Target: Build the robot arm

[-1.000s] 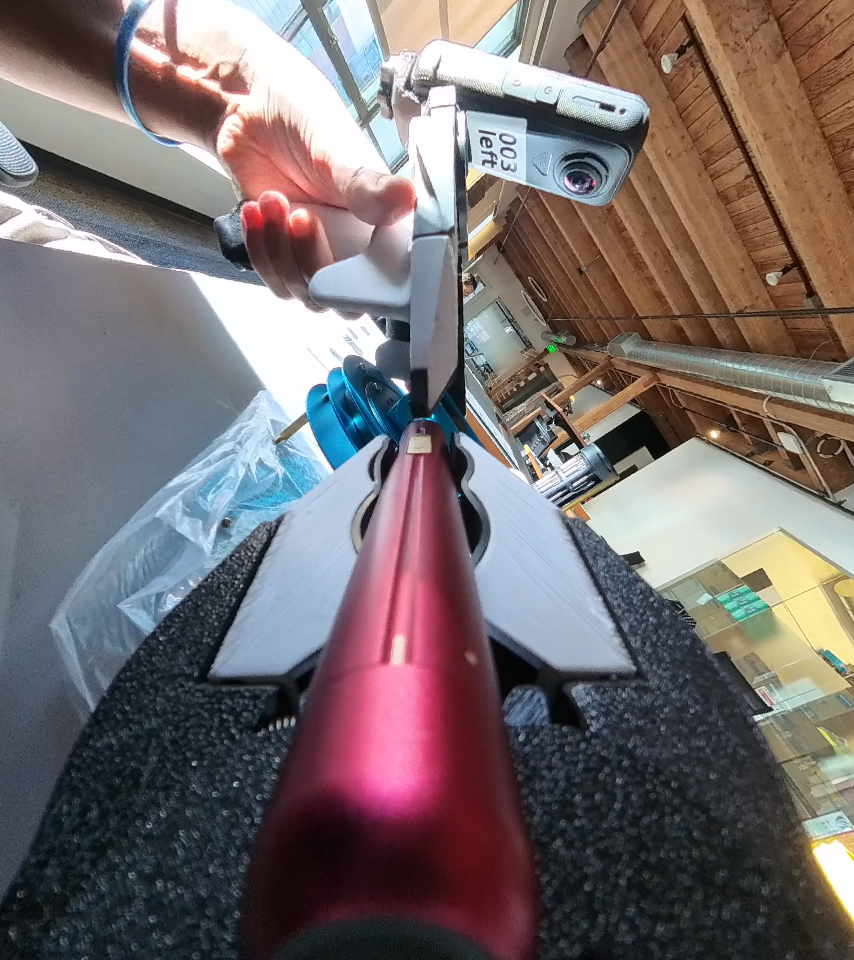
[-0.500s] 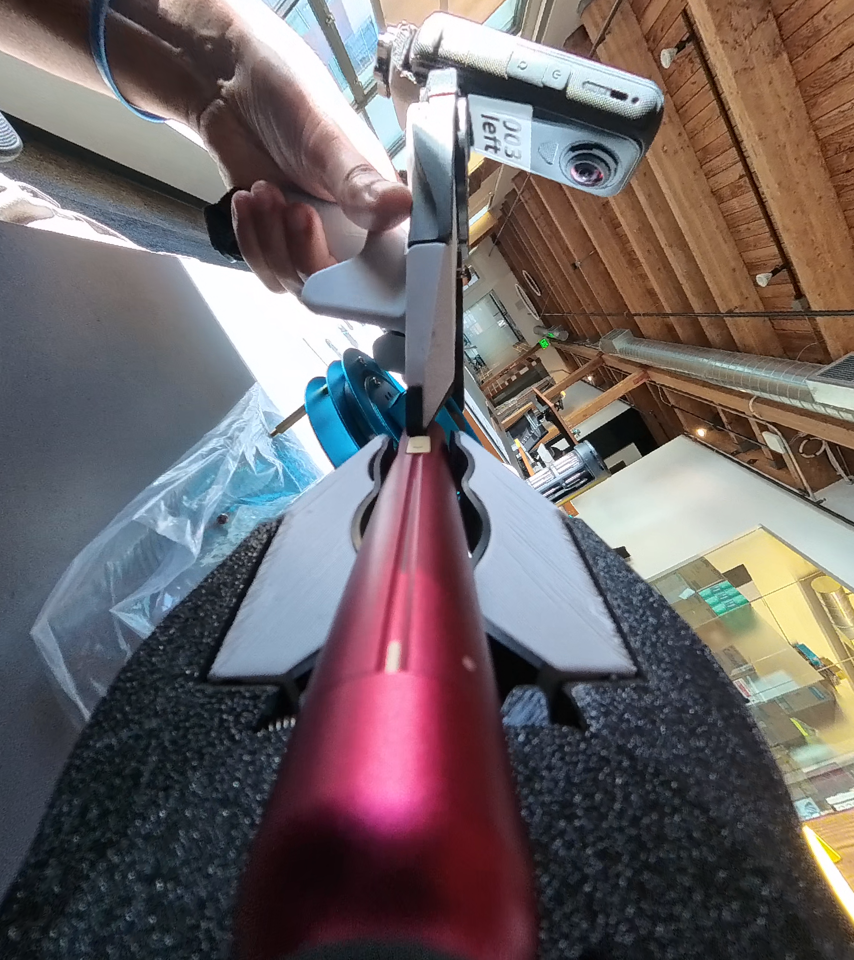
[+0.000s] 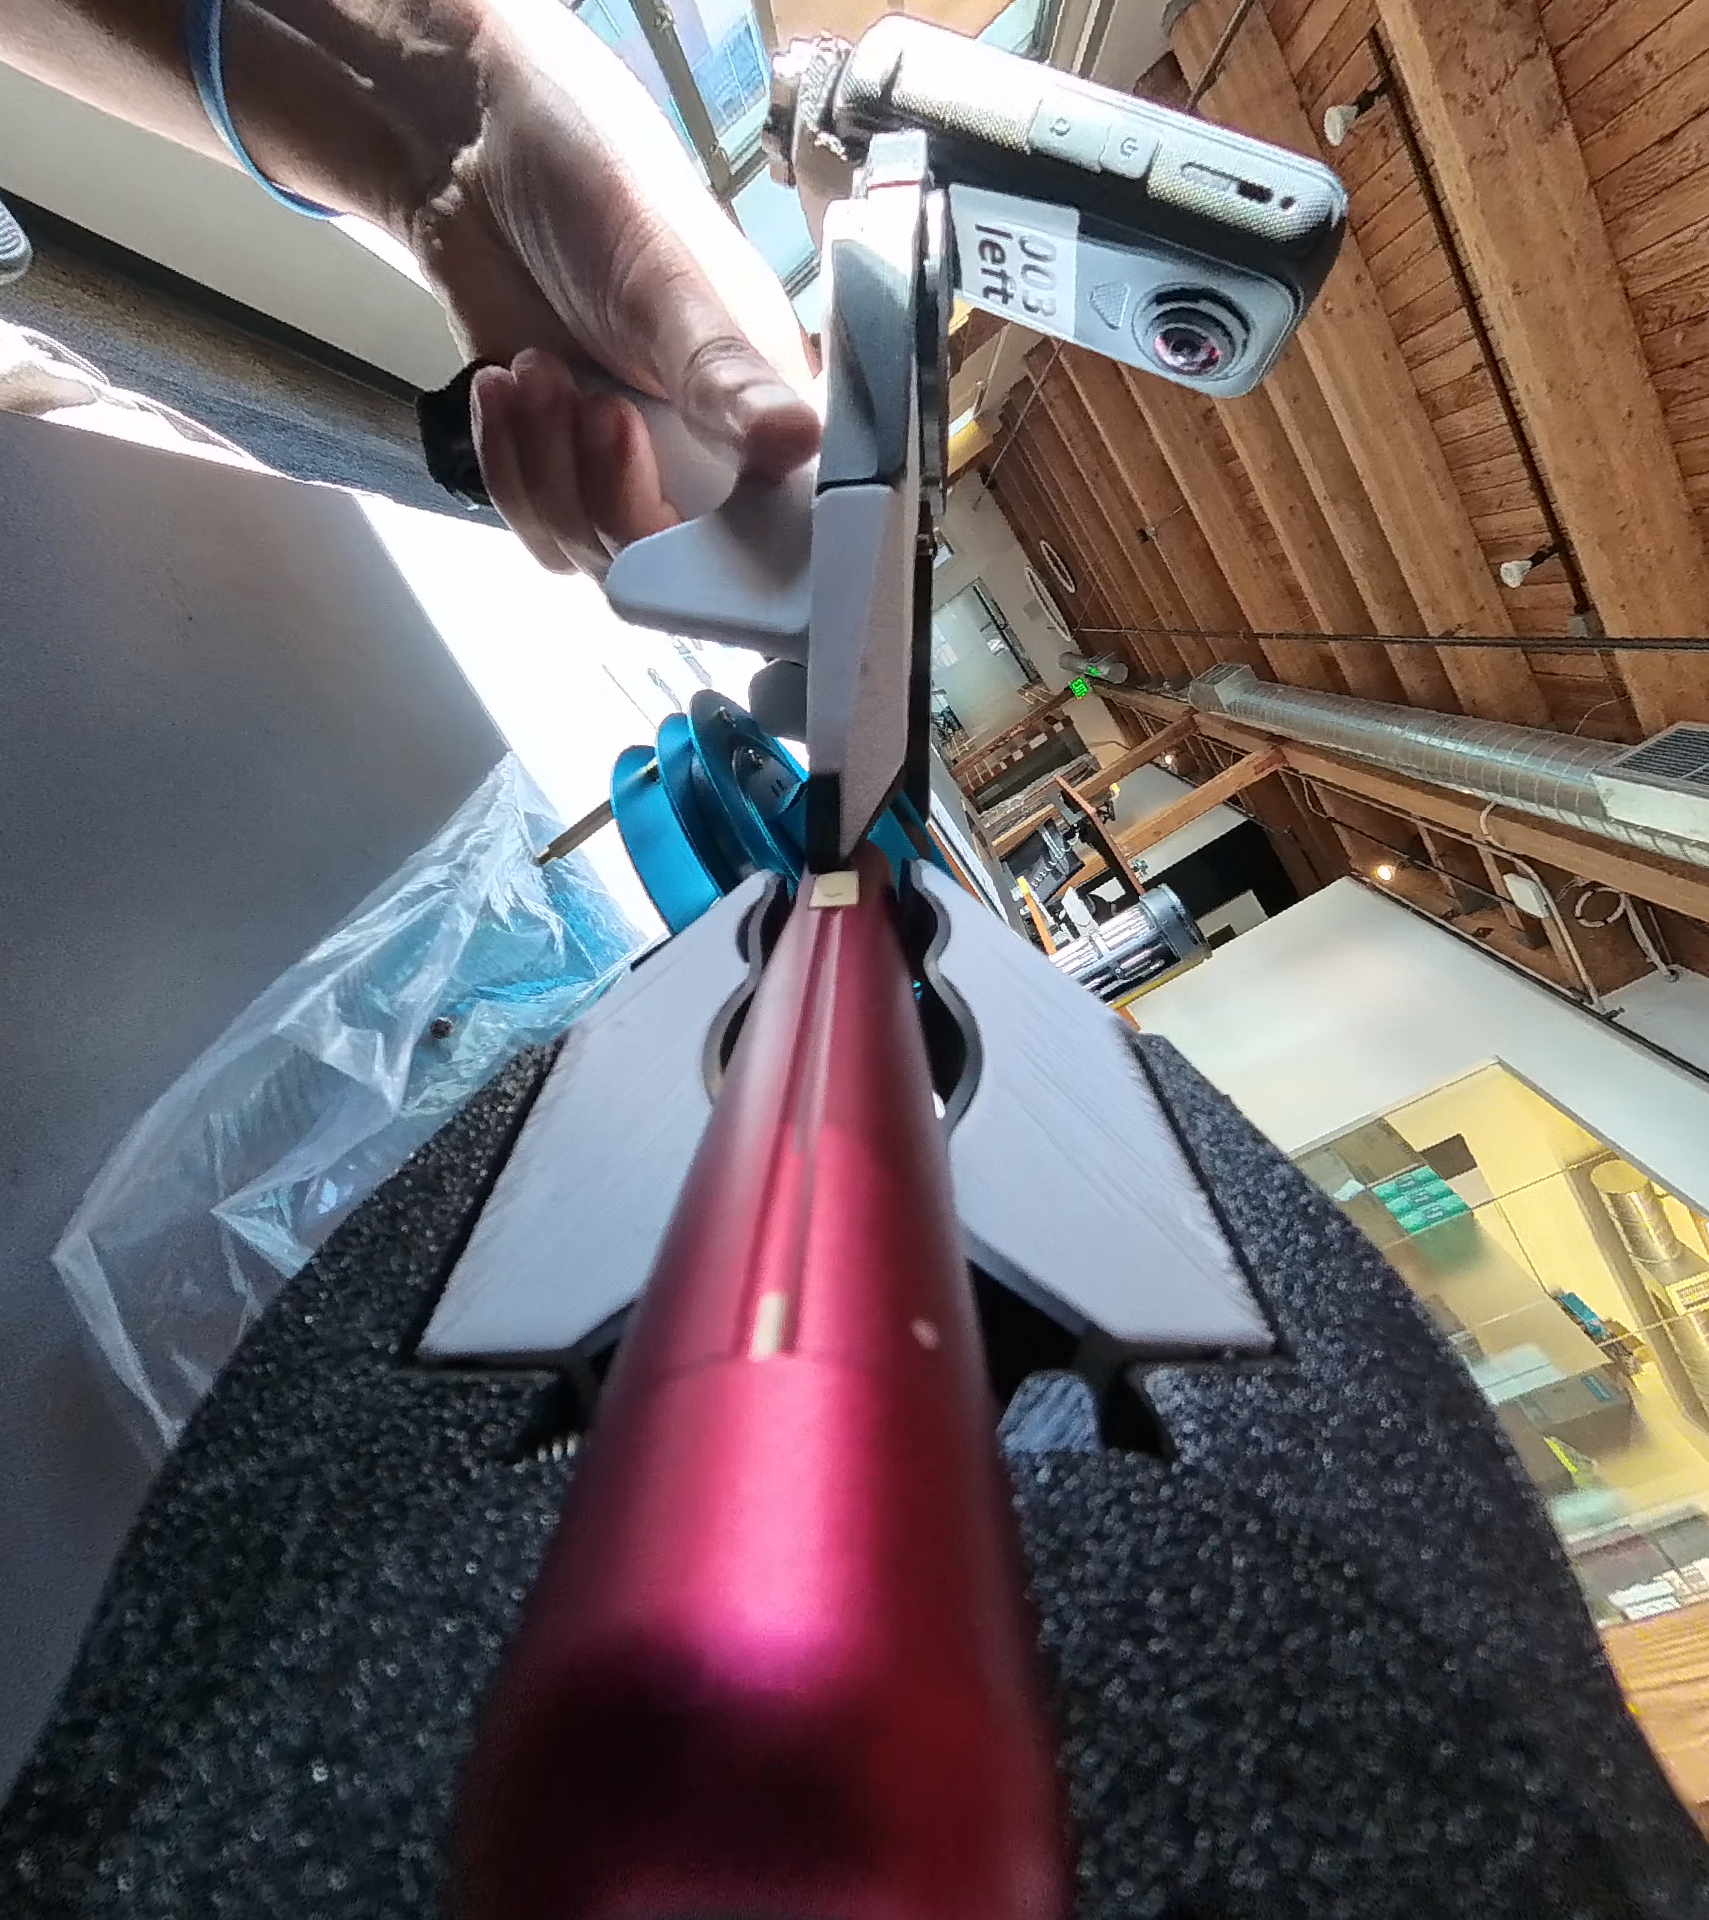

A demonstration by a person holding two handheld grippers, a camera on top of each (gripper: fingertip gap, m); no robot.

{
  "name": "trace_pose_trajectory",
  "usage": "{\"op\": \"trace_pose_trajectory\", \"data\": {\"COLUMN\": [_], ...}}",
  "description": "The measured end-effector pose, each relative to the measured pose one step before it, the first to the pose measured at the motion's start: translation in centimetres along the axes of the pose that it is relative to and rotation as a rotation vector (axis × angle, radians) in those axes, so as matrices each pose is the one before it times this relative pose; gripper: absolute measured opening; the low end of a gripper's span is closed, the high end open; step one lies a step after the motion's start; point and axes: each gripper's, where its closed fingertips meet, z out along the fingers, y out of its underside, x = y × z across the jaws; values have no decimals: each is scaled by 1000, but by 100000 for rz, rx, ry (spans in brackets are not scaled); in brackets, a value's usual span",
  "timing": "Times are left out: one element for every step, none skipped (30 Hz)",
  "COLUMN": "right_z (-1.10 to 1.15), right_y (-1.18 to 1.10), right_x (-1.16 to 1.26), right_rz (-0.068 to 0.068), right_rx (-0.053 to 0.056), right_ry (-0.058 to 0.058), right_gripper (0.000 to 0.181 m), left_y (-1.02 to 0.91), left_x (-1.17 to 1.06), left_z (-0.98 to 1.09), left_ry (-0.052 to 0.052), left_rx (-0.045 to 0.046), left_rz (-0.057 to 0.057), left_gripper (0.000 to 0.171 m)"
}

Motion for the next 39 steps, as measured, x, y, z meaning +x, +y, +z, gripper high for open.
{"op": "trace_pose_trajectory", "data": {"right_z": [-7,-1,4,6,5,8,5,2,7,3,11,6,4,2,6,19,8,2,20,26,-6,-7,34,-2,-5,-2,12,-2,12,5,0,26,12,41,26,-23,8,37,27], "right_y": [20,5,15,4,-5,0,10,3,1,-5,1,-6,-2,4,6,-4,14,15,-19,-38,-2,5,12,52,12,-9,7,17,11,40,7,-1,5,38,-35,30,-9,-44,-16], "right_x": [12,18,13,7,-12,-12,15,19,14,6,-16,-6,-22,2,10,39,4,-8,-46,-49,-1,76,58,-21,-48,-2,17,-1,17,-14,1,-8,14,47,6,-54,-100,-83,2], "right_rz": [149,578,264,92,-250,-515,361,623,161,45,-143,-326,-555,-468,544,938,366,-695,-1342,-2057,-260,2090,2337,-1476,-1707,302,142,-273,156,-401,-204,-272,-336,2013,1043,-2101,-1515,-615,235], "right_rx": [-11,61,14,-42,-154,-154,11,23,-108,-106,-111,-194,-226,-179,-54,-86,-75,-75,-79,-200,-170,168,340,-226,-66,-61,-20,0,-100,-147,-62,-283,-360,-128,340,-40,-173,18,-95], "right_ry": [-31,-94,-41,19,115,137,-34,-31,86,89,86,157,194,159,-1,46,20,113,147,300,-9,-52,-319,-15,289,-38,3,27,49,51,4,206,352,-133,-392,104,-160,-162,36], "right_gripper": [23,23,21,21,21,23,24,23,23,23,21,21,21,21,24,23,20,21,21,21,21,21,21,21,21,21,21,21,21,21,21,22,21,22,23,23,23,23,23], "left_y": [-16,-20,-2,0,4,14,-15,-16,-10,4,7,8,11,12,-14,-19,15,33,72,20,1,-65,-25,38,26,2,3,8,0,6,26,27,-30,-38,42,62,80,64,7], "left_x": [-5,-10,-7,-2,-1,5,-11,1,-5,0,-7,1,4,-1,-3,-19,-5,3,7,13,1,-9,-2,-9,10,9,-9,-4,-19,-11,-7,-22,-1,1,2,1,9,-3,1], "left_z": [-1,5,7,-1,-2,-2,1,2,3,-3,-4,11,0,-1,-4,-9,13,12,7,-10,-1,-5,17,14,5,-7,4,12,16,15,8,18,4,-5,30,18,9,-2,-11], "left_ry": [-239,-160,-85,69,88,-72,-50,39,29,7,84,74,80,-33,-71,38,-54,-142,109,98,-39,-25,163,-123,-59,113,-81,-18,-120,-320,-83,48,240,413,-128,-166,-4,224,334], "left_rx": [217,190,-25,-11,-25,13,137,-3,51,118,-62,-41,-119,23,182,83,-129,-115,-227,15,136,297,-26,-202,-137,21,-62,-34,30,156,-52,-298,-17,106,-340,-353,-482,-419,-176], "left_rz": [1,-35,-67,30,184,43,-85,-196,-160,121,131,119,111,62,-120,-212,-43,365,1042,404,24,-462,-186,438,294,-45,-26,154,162,345,342,281,-191,-307,565,482,697,474,-183], "left_gripper": [147,147,147,147,147,147,147,147,147,147,147,147,147,146,146,146,147,147,147,147,147,147,146,147,147,147,147,147,147,147,147,147,147,146,147,147,147,147,147]}}
